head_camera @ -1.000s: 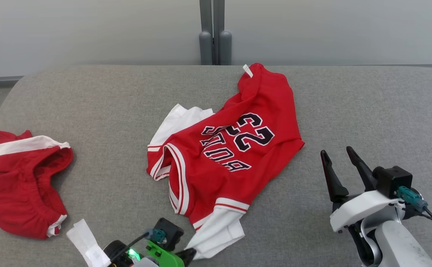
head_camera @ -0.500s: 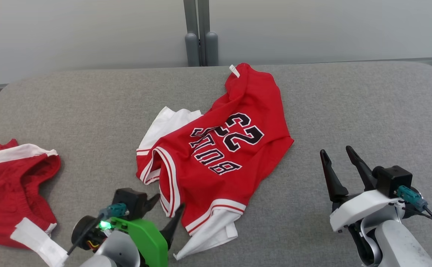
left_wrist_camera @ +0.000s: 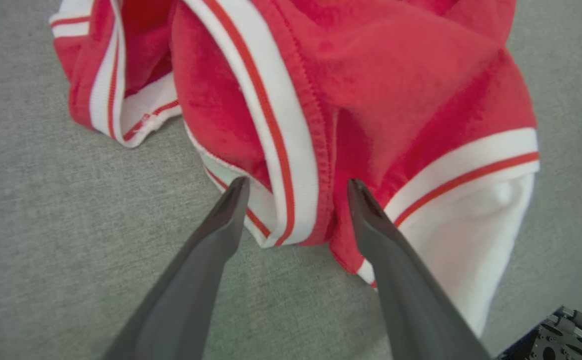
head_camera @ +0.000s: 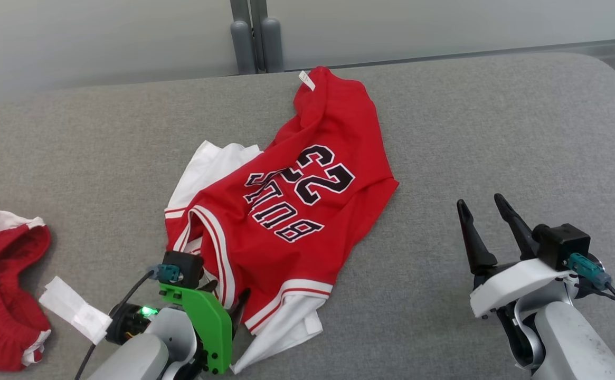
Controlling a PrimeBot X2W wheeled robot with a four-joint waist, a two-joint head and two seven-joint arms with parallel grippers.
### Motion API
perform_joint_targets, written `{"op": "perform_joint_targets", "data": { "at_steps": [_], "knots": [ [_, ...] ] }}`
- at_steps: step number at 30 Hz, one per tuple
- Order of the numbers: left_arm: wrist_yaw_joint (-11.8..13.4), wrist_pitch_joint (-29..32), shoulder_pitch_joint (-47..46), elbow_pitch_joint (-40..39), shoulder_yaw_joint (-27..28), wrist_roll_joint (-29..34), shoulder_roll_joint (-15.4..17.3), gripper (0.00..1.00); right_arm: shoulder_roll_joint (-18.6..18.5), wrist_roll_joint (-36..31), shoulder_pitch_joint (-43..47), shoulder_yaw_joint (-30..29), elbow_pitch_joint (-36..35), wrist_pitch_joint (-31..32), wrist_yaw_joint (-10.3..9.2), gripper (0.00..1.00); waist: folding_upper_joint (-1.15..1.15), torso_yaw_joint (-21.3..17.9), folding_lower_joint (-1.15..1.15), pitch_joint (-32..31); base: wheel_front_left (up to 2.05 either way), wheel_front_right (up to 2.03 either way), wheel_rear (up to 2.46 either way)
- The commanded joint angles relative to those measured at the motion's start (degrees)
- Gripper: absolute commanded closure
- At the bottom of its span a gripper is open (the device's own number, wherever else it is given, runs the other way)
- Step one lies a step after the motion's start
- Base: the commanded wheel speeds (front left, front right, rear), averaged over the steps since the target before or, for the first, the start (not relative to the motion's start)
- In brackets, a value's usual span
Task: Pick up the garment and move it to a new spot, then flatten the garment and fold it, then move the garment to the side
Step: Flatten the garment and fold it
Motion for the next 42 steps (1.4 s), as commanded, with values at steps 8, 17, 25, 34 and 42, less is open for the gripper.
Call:
{"op": "perform_joint_targets", "data": {
  "at_steps": [8, 17, 25, 34, 42],
  "knots": [
    [-2.43, -3.01, -4.07, 5.27, 1.32, 0.45, 1.20, 1.00, 0.48, -0.20, -1.14, -0.76, -0.11, -0.35, -0.02, 0.00, 0.00, -1.36, 0.00, 1.84, 0.00, 0.00, 0.00],
    [-3.81, 1.49, -11.66, 2.69, 5.04, -0.29, 9.01, 1.00, 0.68, -0.48, -2.77, -0.97, -0.97, -0.56, -0.02, 0.00, 0.00, -2.27, 0.00, 4.70, 0.00, 0.00, 0.00],
    [-7.63, 5.34, -19.11, 12.18, 7.55, -2.74, 12.38, 1.00, 1.14, -0.34, -4.73, -0.19, -0.69, -0.72, -0.02, 0.00, 0.00, -4.69, 0.00, 7.38, 0.00, 0.00, 0.00],
    [-9.51, -1.44, -19.00, 16.05, 6.95, -1.20, 11.74, 0.00, 1.68, -0.03, -2.86, -0.49, 0.55, -0.76, -0.02, 0.00, 0.00, -4.35, 0.00, 4.14, 0.00, 0.00, 0.00],
    [-2.70, -15.74, -9.69, 6.82, 9.60, 0.21, 11.19, 0.00, 1.94, 0.42, -0.13, -0.85, 0.97, -0.79, -0.02, 0.00, 0.00, -1.95, 0.00, 0.01, 0.00, 0.00, 0.00]
  ]
}}
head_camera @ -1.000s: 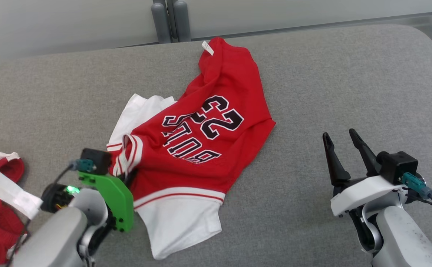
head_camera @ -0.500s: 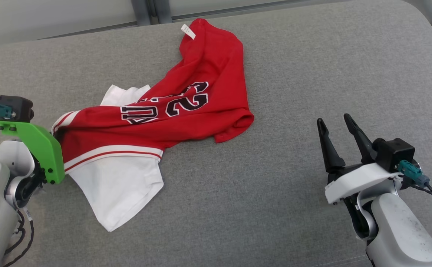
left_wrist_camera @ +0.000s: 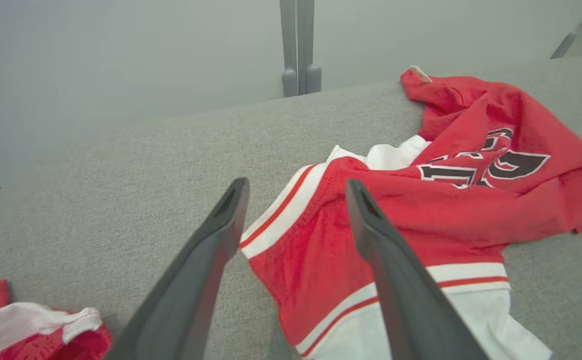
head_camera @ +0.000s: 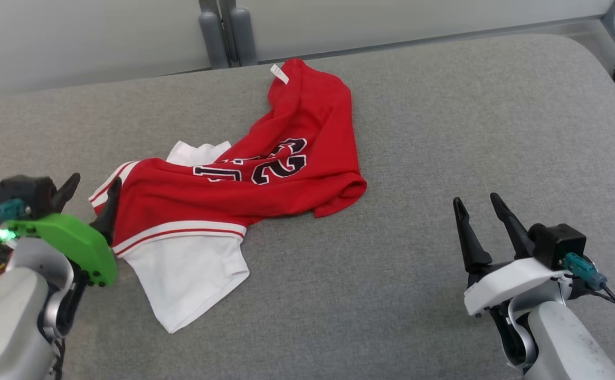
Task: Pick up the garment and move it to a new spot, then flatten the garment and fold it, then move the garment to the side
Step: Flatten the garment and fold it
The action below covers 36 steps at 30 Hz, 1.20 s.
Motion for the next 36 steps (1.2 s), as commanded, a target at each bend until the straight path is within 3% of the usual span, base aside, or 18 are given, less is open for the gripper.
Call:
{"op": "perform_joint_targets", "data": {
  "at_steps": [1, 6, 10, 12, 20, 28, 36],
  "knots": [
    [1.92, -2.83, 2.77, -2.23, 0.74, 0.32, -0.44, 0.00, 0.04, 0.47, 0.94, -0.27, 0.01, -0.24, -0.02, 0.00, 0.00, 1.92, 0.00, -2.10, 0.00, 0.00, 0.00],
    [8.85, -12.36, 11.88, -11.11, 4.06, 0.08, -2.69, 0.00, 0.48, 0.87, 2.41, -0.97, -0.41, -0.21, -0.02, 0.00, 0.00, 3.38, 0.00, -3.42, 0.00, 0.00, 0.00],
    [13.10, -14.65, 17.45, -16.84, 6.57, 2.14, -4.36, 0.00, 0.37, 1.03, 3.33, -1.03, -0.19, -0.22, -0.02, 0.00, 0.00, 4.73, 0.00, -3.99, 0.00, 0.00, 0.00],
    [13.88, -14.95, 19.56, -19.23, 7.33, 2.75, -5.47, 0.00, 0.14, 1.14, 3.35, -0.85, 0.12, -0.21, -0.02, 0.00, 0.00, 5.61, 0.00, -4.02, 0.00, 0.00, 0.00],
    [13.00, -15.04, 22.33, -24.13, 8.28, 6.47, -8.17, 0.00, -0.73, 1.37, -1.64, 0.37, 4.41, 4.90, -0.02, 0.00, 0.00, 10.62, 0.00, -2.91, 0.00, 0.00, 0.00],
    [11.06, -15.06, 21.86, -22.60, 7.99, 7.71, -10.64, 0.00, -0.68, 2.15, -9.94, -1.87, 14.70, 15.03, -0.02, 0.00, 0.00, 16.20, 0.00, -1.25, 0.00, 0.00, 0.00],
    [9.39, -15.06, 20.48, -21.11, 8.63, 8.67, -12.41, 0.00, -1.43, 2.80, -14.50, -2.05, 22.68, 19.11, -0.01, 0.00, 0.00, 19.89, 0.00, 0.88, 0.00, 0.00, 0.00]
  ]
}}
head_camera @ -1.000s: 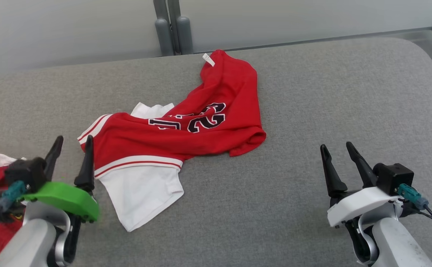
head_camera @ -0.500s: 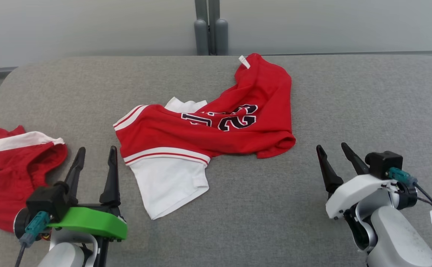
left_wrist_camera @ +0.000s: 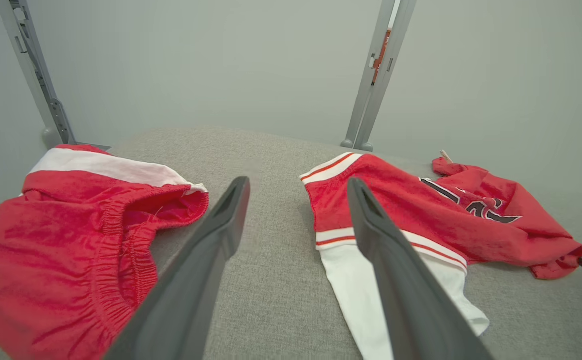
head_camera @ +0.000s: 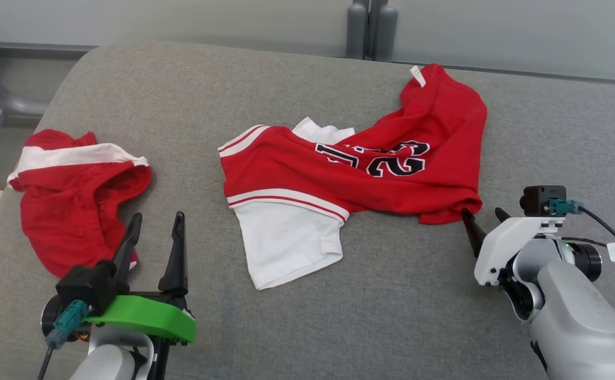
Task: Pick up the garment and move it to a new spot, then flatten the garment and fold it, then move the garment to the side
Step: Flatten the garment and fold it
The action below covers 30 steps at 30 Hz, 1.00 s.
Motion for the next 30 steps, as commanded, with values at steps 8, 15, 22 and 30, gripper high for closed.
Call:
{"op": "perform_joint_targets", "data": {
  "at_steps": [8, 15, 22, 30],
  "knots": [
    [-1.30, -0.17, -1.45, 1.58, 1.04, 1.31, -1.27, 0.00, -1.19, 0.84, -4.20, 1.46, 5.37, 1.43, 0.00, 0.64, 0.00, 2.83, 0.00, 2.08, 0.00, 0.00, 0.00],
    [-1.86, -0.18, -0.05, 3.03, 1.42, 1.58, -2.17, 0.00, -3.87, -3.00, -6.77, 1.25, 7.05, -1.66, -0.01, 1.00, 0.00, 2.42, 0.00, 0.10, 0.00, 0.00, 0.00],
    [-2.06, -0.18, 1.53, 4.05, 1.33, 1.08, -2.68, 0.00, -9.61, -15.32, -8.65, 5.70, 3.88, -1.20, -0.01, 1.00, 0.00, 1.17, 0.00, -2.39, 0.00, 0.00, 0.00],
    [-2.13, -0.12, 2.06, 4.27, 1.22, 0.65, -3.05, 0.00, -14.20, -22.05, -8.67, 27.53, -1.40, 4.77, -0.02, 1.00, 0.00, -0.83, 0.00, -2.99, 0.00, 0.00, 0.00]
  ]
}}
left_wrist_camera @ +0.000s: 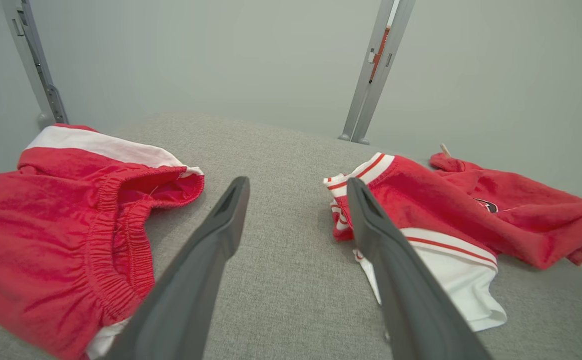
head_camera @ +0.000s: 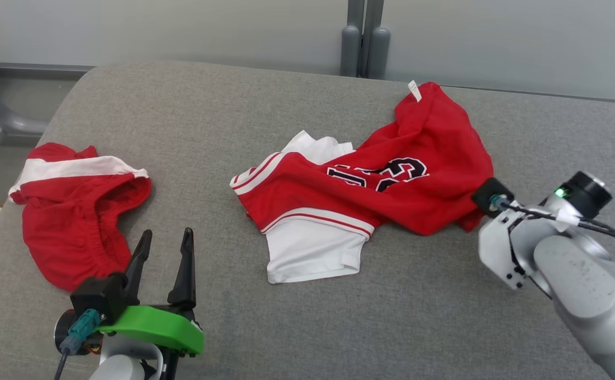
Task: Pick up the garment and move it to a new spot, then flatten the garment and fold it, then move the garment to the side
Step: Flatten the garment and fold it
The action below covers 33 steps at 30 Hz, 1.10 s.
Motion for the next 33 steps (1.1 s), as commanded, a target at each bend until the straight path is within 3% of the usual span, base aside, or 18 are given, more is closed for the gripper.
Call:
{"op": "perform_joint_targets", "data": {
  "at_steps": [1, 3, 4, 7, 11, 18, 24, 33],
  "knots": [
    [-0.23, -0.04, 0.66, 0.19, 0.08, -0.65, -0.12, 0.00, 0.07, 1.61, 0.52, 1.95, -0.55, 0.34, -0.05, 1.00, 0.00, -0.56, 0.00, -0.15, 0.00, 0.00, 0.00],
    [-0.39, 0.10, 0.52, 0.41, -0.12, -0.79, -0.20, 0.00, 0.19, 3.81, 1.13, 4.60, -0.89, 0.79, -0.06, 0.50, 0.00, -0.89, 0.00, -0.18, 0.00, 0.00, 0.00],
    [-0.41, 0.12, 0.47, 0.57, -0.09, -0.89, -0.17, 0.00, 0.71, 5.18, 1.64, 5.46, -1.08, 0.52, -0.05, 0.00, 0.00, -1.14, 0.00, -0.17, 0.00, 0.00, 0.00],
    [-0.46, 0.15, 0.29, 1.00, -0.11, -0.93, 0.02, 0.00, 1.80, 8.33, 2.88, 6.43, -1.41, -0.62, -0.06, 0.00, 0.00, -1.80, 0.00, -0.26, 0.00, 0.00, 0.00],
    [-0.29, 0.17, 0.16, 1.25, -0.15, -0.78, 0.22, 0.00, 2.48, 11.95, 5.61, 2.92, -2.86, -4.00, -0.06, 0.00, 0.00, -2.86, 0.00, -0.90, 0.00, 0.00, 0.00],
    [0.39, 0.43, 1.27, 0.27, -0.24, -0.73, 0.57, 0.00, 4.76, 15.36, 15.38, -12.48, -10.13, -9.90, -0.06, 0.00, 0.00, -5.35, 0.00, -1.96, 0.00, 0.00, 0.00],
    [0.02, 0.85, 0.29, -0.25, -0.67, -0.77, 0.78, 0.00, 9.25, 13.73, 20.46, -20.86, -13.32, -12.59, -0.04, 0.00, 0.00, -5.63, 0.00, -1.22, 0.00, 0.00, 0.00],
    [-0.37, 1.21, -1.34, -0.12, -1.09, -0.60, 0.79, 0.00, 12.10, 11.27, 14.56, -23.56, -4.45, -12.43, -0.05, 0.00, 0.00, -3.29, 0.00, 1.19, 0.00, 0.00, 0.00]
  ]
}}
